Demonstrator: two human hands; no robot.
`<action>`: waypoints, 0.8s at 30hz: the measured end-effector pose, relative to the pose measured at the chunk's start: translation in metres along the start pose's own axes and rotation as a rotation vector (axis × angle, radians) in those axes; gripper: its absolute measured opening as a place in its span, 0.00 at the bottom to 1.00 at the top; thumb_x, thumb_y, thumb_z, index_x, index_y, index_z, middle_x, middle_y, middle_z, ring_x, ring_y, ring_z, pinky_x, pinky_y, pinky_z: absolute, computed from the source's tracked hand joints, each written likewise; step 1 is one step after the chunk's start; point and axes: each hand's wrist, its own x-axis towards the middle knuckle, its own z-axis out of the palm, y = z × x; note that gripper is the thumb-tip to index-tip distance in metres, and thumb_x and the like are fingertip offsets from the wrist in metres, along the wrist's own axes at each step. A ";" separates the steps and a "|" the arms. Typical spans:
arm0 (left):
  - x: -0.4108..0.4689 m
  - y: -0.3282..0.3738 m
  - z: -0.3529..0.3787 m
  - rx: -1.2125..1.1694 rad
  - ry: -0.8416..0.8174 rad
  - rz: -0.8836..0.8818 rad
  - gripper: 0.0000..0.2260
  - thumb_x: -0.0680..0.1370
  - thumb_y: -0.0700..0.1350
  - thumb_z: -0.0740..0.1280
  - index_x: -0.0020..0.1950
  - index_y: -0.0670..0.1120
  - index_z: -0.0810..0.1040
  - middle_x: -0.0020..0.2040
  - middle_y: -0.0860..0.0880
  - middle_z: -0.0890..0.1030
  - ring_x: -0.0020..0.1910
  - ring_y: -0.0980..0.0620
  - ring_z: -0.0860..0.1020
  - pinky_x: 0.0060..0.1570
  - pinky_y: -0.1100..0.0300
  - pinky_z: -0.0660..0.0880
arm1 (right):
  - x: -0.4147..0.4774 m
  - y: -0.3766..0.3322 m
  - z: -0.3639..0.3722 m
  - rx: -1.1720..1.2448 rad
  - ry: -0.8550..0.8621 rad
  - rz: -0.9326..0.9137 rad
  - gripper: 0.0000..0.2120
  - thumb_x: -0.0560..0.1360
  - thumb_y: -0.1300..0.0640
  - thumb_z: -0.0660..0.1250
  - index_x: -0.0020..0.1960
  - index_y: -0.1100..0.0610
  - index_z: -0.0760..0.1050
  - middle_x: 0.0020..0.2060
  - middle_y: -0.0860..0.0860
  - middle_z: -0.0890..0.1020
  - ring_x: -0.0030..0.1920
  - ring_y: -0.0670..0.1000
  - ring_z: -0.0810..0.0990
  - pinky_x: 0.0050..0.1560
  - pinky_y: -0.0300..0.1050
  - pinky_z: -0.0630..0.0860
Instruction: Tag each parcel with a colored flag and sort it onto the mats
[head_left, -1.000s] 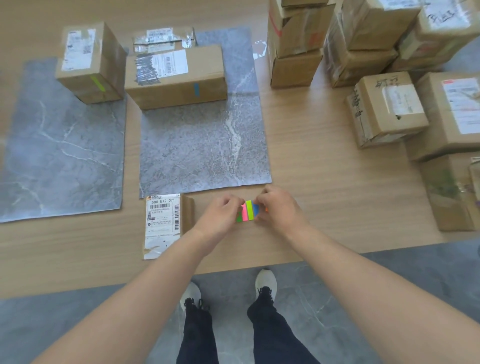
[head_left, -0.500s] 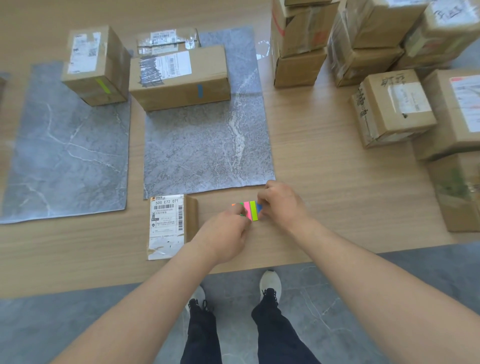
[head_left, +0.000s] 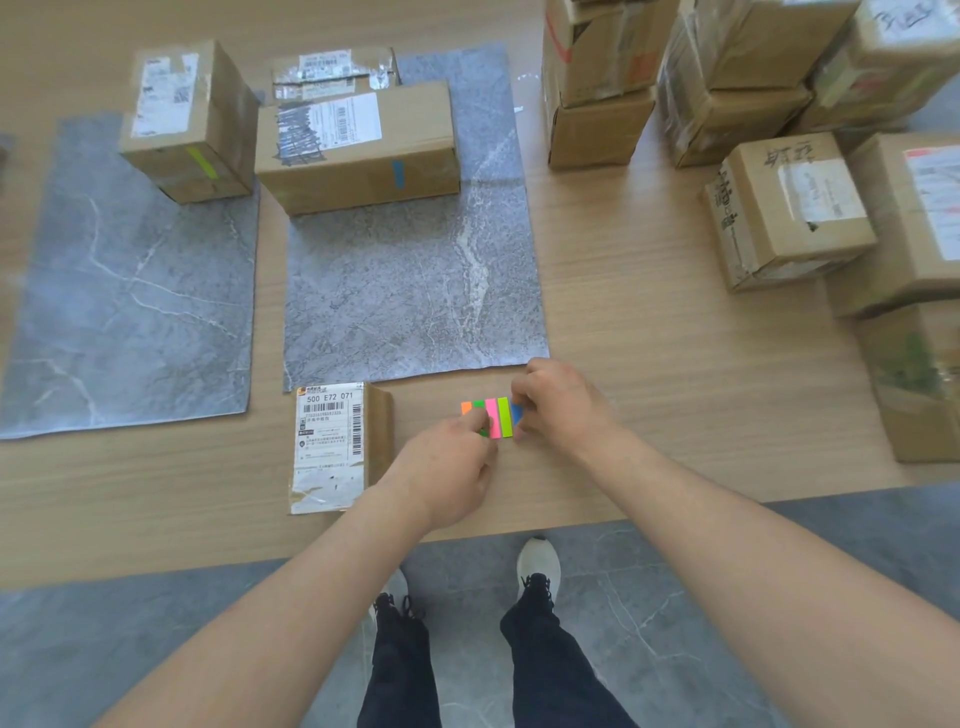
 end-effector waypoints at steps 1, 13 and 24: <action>0.000 0.000 0.000 0.005 0.004 0.002 0.10 0.79 0.45 0.59 0.48 0.44 0.79 0.58 0.47 0.72 0.50 0.45 0.74 0.40 0.54 0.72 | 0.001 -0.001 0.000 -0.002 -0.005 0.006 0.14 0.67 0.59 0.80 0.51 0.59 0.82 0.44 0.50 0.69 0.45 0.52 0.69 0.41 0.43 0.62; -0.001 -0.003 0.001 -0.015 0.005 0.003 0.11 0.79 0.46 0.59 0.52 0.46 0.80 0.59 0.50 0.72 0.52 0.45 0.75 0.43 0.50 0.77 | -0.001 0.007 0.001 -0.061 -0.032 -0.106 0.11 0.74 0.58 0.73 0.56 0.56 0.83 0.52 0.53 0.78 0.54 0.56 0.78 0.42 0.45 0.66; 0.001 -0.001 0.007 0.012 0.029 0.031 0.23 0.79 0.46 0.60 0.74 0.54 0.67 0.64 0.48 0.65 0.62 0.48 0.66 0.45 0.52 0.78 | -0.015 0.018 0.003 -0.032 0.121 -0.319 0.06 0.69 0.62 0.77 0.39 0.58 0.80 0.39 0.54 0.78 0.37 0.58 0.79 0.30 0.43 0.66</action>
